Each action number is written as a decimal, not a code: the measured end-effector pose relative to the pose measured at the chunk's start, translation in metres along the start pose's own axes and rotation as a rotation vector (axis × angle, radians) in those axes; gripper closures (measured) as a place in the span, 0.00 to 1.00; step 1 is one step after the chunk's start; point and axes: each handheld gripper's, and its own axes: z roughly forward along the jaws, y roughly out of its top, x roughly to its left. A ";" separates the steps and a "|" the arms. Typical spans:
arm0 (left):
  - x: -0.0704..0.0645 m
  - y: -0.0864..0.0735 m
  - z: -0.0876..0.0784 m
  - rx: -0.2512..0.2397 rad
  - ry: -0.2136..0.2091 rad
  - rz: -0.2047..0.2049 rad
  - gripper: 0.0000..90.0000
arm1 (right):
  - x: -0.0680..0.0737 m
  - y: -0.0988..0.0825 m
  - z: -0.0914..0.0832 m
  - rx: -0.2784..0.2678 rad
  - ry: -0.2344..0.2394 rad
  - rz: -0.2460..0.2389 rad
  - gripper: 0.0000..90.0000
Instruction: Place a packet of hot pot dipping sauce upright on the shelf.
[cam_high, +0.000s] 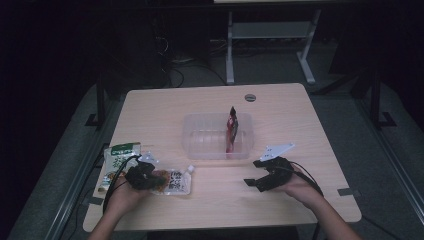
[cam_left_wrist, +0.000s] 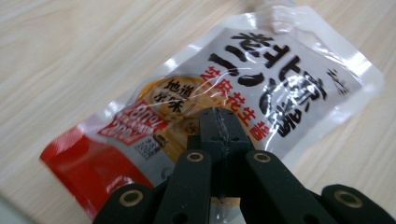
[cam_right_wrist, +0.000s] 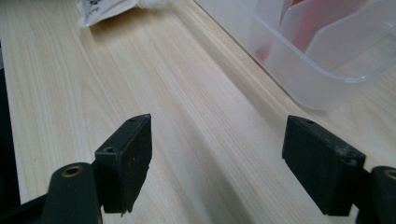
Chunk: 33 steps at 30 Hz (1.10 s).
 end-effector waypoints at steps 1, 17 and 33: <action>-0.002 0.002 0.002 0.006 -0.007 0.002 1.00 | 0.000 0.000 0.000 -0.002 -0.001 -0.005 0.26; -0.057 0.040 0.036 0.021 -0.081 0.084 1.00 | 0.001 0.000 0.001 -0.008 0.021 0.015 0.26; -0.086 0.061 0.058 -0.005 -0.103 0.147 1.00 | 0.017 -0.001 0.030 0.083 0.128 0.073 0.22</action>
